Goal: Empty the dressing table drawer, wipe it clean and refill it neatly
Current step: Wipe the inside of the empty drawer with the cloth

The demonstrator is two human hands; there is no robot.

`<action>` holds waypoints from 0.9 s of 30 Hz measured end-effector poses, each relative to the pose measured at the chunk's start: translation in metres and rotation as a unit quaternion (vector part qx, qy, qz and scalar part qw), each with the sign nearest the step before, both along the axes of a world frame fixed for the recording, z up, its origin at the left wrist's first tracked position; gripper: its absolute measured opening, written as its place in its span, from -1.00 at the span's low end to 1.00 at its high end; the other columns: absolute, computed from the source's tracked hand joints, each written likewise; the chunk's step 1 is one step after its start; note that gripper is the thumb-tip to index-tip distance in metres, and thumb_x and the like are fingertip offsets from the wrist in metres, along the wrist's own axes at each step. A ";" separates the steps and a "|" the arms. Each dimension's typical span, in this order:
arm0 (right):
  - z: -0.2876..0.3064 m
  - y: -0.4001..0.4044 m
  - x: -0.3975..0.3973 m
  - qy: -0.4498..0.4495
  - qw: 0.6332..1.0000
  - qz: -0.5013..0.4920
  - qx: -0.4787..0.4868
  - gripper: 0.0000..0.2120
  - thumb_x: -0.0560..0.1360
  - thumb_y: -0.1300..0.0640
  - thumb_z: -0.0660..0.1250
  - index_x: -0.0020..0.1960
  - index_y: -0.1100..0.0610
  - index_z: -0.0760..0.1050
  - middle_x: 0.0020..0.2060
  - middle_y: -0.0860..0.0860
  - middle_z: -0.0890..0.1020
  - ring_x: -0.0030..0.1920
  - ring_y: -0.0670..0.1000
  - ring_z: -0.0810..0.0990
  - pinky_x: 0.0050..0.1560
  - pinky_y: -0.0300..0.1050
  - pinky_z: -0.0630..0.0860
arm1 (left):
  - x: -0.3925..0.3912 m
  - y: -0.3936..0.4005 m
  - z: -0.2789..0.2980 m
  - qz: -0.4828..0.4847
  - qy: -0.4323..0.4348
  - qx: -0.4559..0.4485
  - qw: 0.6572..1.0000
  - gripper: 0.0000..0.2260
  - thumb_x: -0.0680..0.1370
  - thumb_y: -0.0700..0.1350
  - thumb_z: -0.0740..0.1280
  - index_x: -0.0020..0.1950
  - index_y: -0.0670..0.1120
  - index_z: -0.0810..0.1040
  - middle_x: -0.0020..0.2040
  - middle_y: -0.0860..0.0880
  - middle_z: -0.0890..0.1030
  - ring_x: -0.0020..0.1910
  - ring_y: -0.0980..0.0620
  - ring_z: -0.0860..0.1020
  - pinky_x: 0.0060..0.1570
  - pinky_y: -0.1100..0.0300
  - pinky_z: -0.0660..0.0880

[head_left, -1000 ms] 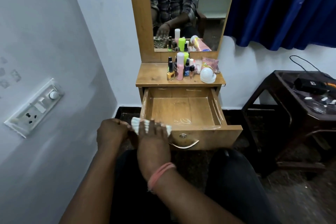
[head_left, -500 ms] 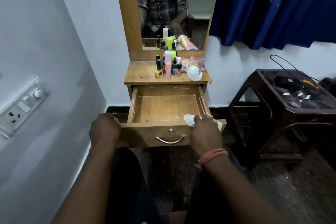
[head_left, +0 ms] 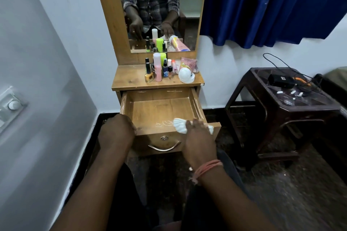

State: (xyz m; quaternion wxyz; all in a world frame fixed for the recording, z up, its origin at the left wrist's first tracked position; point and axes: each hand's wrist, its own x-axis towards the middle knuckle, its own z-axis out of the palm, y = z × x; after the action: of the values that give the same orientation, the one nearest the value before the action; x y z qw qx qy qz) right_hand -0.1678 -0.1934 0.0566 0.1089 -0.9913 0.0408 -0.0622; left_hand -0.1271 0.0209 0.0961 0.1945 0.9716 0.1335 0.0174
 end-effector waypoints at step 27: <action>0.007 0.011 0.006 0.031 0.996 -0.088 0.010 -0.53 0.60 0.22 0.09 0.51 0.24 0.28 0.48 0.24 0.33 0.50 0.23 0.25 0.52 0.11 0.19 | 0.035 0.012 0.007 -0.029 0.109 0.023 0.993 -0.81 0.31 -0.06 0.64 -0.12 -0.01 0.75 -0.14 -0.03 0.71 -0.08 -0.08 0.67 -0.04 0.08 0.62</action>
State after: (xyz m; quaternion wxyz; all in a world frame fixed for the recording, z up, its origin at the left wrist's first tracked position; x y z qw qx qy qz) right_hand -0.1614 -0.1827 0.0631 0.1115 -0.9842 0.1317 -0.0402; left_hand -0.0922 0.0324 0.1033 0.1571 0.9754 0.1249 -0.0913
